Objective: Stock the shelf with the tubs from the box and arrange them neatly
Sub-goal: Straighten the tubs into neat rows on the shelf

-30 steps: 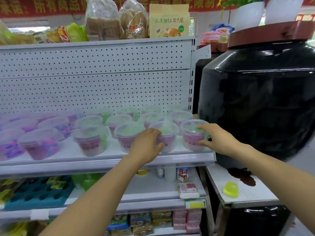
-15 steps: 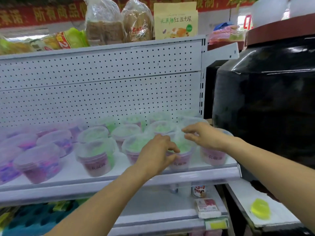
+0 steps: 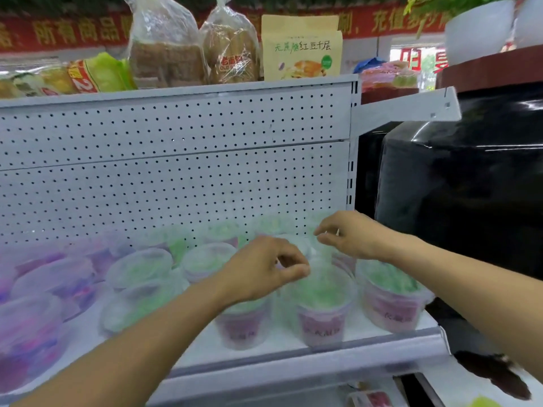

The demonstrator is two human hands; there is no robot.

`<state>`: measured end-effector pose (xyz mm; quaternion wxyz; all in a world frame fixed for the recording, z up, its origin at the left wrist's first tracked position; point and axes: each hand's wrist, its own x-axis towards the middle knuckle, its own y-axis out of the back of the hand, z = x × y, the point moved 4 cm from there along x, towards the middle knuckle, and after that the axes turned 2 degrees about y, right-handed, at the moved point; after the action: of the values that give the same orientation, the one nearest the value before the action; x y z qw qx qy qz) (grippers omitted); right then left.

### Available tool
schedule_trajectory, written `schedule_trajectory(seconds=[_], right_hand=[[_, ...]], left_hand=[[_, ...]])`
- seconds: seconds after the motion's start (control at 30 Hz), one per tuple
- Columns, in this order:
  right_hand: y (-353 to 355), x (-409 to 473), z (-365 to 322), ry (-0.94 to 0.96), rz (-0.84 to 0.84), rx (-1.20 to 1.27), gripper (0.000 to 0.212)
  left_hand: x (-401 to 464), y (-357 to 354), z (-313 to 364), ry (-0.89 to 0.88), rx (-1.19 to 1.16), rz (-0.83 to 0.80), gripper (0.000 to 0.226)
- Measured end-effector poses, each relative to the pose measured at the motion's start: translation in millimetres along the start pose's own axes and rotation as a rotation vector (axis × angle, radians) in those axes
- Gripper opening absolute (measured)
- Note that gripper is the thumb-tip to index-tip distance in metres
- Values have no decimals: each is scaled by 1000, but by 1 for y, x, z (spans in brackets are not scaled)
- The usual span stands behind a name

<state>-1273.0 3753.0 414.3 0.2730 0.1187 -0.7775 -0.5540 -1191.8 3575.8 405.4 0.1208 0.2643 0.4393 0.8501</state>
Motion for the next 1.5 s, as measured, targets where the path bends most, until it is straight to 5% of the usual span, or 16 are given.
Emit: schedule_trajectory(seconds=[0.2,0.37,0.97,1.2,1.33,1.5], right_hand=[[7,48,47,-204,4,-28,29],[-13,75,85,-362,-104,37,26],[-36,98,122,-319,-68,159,27],[-12,68,95,-241,-151,152,48],[2,35,76,-194,-303,165,50],[0,18,69,-254,-451,51,59]], left_hand=[[68,45,-89,317,29,194,18],[102,40,-142,506,222,28,33],[131,13,-154,436,306,-3,33],[97,17,-131,377,130,64,42],[60,17,-114,351,59,-75,40],[48,15,-102,395,101,-245,69]])
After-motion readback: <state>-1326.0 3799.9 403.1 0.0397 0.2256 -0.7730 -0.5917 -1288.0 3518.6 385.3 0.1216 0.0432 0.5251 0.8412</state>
